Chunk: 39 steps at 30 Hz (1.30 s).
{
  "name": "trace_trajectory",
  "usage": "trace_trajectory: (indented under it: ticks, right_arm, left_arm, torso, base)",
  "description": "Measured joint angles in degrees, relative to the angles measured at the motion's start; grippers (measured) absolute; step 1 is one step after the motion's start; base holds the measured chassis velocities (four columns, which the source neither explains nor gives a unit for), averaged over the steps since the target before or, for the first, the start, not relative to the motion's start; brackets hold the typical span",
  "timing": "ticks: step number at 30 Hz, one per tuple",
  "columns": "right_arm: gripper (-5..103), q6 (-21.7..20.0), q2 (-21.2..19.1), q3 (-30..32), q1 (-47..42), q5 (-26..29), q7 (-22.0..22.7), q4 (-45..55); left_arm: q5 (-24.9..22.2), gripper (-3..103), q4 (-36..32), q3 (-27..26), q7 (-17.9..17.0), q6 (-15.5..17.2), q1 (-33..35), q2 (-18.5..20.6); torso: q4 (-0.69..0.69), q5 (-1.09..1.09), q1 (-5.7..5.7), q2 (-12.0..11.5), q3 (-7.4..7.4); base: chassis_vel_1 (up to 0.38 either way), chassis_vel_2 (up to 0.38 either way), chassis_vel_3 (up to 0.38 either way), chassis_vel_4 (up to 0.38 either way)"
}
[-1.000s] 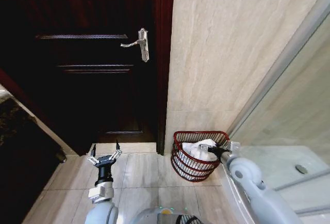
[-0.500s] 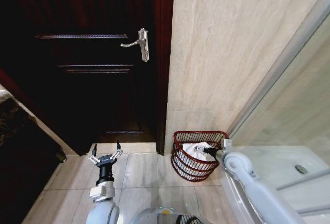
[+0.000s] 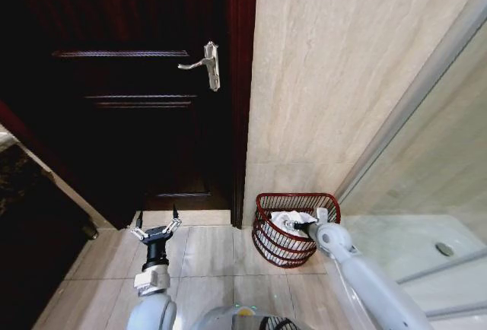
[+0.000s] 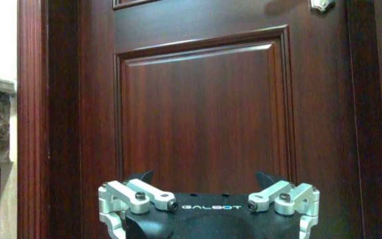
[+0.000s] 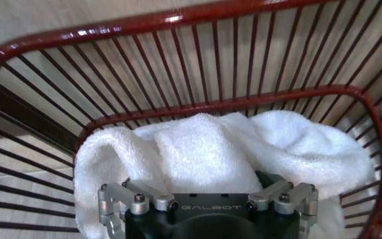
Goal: Discard the used towel into the hamper.
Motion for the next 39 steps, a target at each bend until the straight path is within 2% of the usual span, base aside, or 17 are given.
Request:
trace_trajectory:
  ticks: [7, 12, 20, 22, 23, 27, 28, 31, 32, 33, 35, 36, 37, 39]
  right_arm:
    - [100, 0.0, 2.9, -3.1, 4.8, -0.2, 0.3, -7.0]
    - [100, 0.1, 3.4, -2.3, 4.4, -1.1, 0.8, -6.2]
    - [100, 0.3, 2.6, 4.9, -1.6, -6.2, 1.4, 9.6]
    - [100, 2.1, 2.5, 7.2, -5.8, -10.1, 1.9, 16.6]
    - [100, 2.1, 2.5, 7.2, -5.8, -10.1, 1.9, 16.6]
    - [100, 5.1, 3.3, 10.5, -13.7, -19.6, 1.7, 23.8]
    - [100, 5.1, 3.3, 10.5, -13.7, -19.6, 1.7, 23.8]
    - [100, 12.2, 5.1, 13.3, -18.6, -27.5, 0.1, 26.9]
    - [100, 16.5, 5.9, 14.6, -20.3, -31.6, -1.6, 27.4]
    - [100, 16.5, 5.9, 14.6, -20.3, -31.6, -1.6, 27.4]
    - [100, 24.4, 7.8, 17.1, -23.2, -40.4, -5.6, 27.7]
    - [100, 29.9, 9.4, 18.9, -25.1, -46.5, -8.4, 27.7]
    - [100, 32.6, 10.7, 20.3, -26.5, -49.6, -10.0, 27.8]
    - [100, 34.2, 12.0, 21.4, -28.1, -51.5, -11.3, 28.3]
  left_arm:
    - [-0.1, 100, 0.1, -0.1, -0.1, 0.8, -0.6, 0.1]
    - [-0.3, 100, 0.2, -0.2, -0.1, 1.4, -1.1, 0.3]
    - [-0.1, 100, 0.3, 1.2, 0.5, 2.5, -1.9, -0.1]
    - [0.0, 100, 0.1, 1.6, 1.0, 2.7, -1.7, -0.1]
    - [0.0, 100, 0.1, 1.6, 1.0, 2.7, -1.7, -0.1]
    - [-0.1, 100, -0.5, 1.4, 1.1, 2.5, -1.7, -0.1]
    - [-0.1, 100, -0.5, 1.4, 1.1, 2.5, -1.7, -0.1]
    - [-1.3, 100, -1.3, 0.8, 1.2, 2.2, -1.4, 0.2]
    - [-1.8, 100, -1.4, 0.6, 1.3, 2.1, -1.3, 0.3]
    - [-1.8, 100, -1.4, 0.6, 1.3, 2.1, -1.3, 0.3]
    - [-2.6, 100, -1.6, 0.3, 2.1, 1.6, -0.9, 0.2]
    - [-3.3, 100, -1.7, 0.1, 3.5, 1.3, -0.5, 0.1]
    - [-3.6, 100, -1.6, 0.0, 4.6, 1.0, -0.2, 0.0]
    - [-3.9, 100, -1.5, -0.1, 5.3, 0.6, 0.0, 0.0]
  torso:
    - [0.01, 0.0, 0.0, 0.0, 0.0]
    - [0.0, 0.01, 0.0, 0.0, 0.0]
    - [0.01, 0.01, 0.0, 0.0, 0.0]
    - [0.01, 0.0, 0.0, 0.0, -0.01]
    - [0.01, 0.0, 0.0, 0.0, -0.01]
    - [0.0, 0.01, 0.0, 0.0, -0.01]
    - [0.0, 0.01, 0.0, 0.0, -0.01]
    - [0.0, 0.01, 0.0, 0.0, -0.01]
    - [-0.01, 0.02, 0.0, 0.0, -0.01]
    - [-0.01, 0.02, 0.0, 0.0, -0.01]
    - [0.0, -0.01, 0.0, 0.0, -0.01]
    - [0.0, 0.0, 0.0, 0.0, -0.01]
    - [0.01, -0.01, 0.0, 0.0, -0.01]
    - [-0.01, 0.01, 0.0, 0.0, -0.01]
  base:
    - [0.0, 0.0, 0.0, 0.0]
    - [0.0, 0.0, 0.0, 0.0]
    - [0.0, 0.0, 0.0, 0.0]
    - [0.0, 0.0, 0.0, 0.0]
    - [0.0, 0.0, 0.0, 0.0]
    - [0.0, 0.0, 0.0, 0.0]
    - [0.0, 0.0, 0.0, 0.0]
    - [0.0, 0.0, 0.0, 0.0]
    - [0.0, 0.0, 0.0, 0.0]
    - [0.0, 0.0, 0.0, 0.0]
    - [0.0, 0.0, 0.0, 0.0]
    - [0.0, 0.0, 0.0, 0.0]
    - [0.0, 0.0, 0.0, 0.0]
    - [0.0, 0.0, 0.0, 0.0]
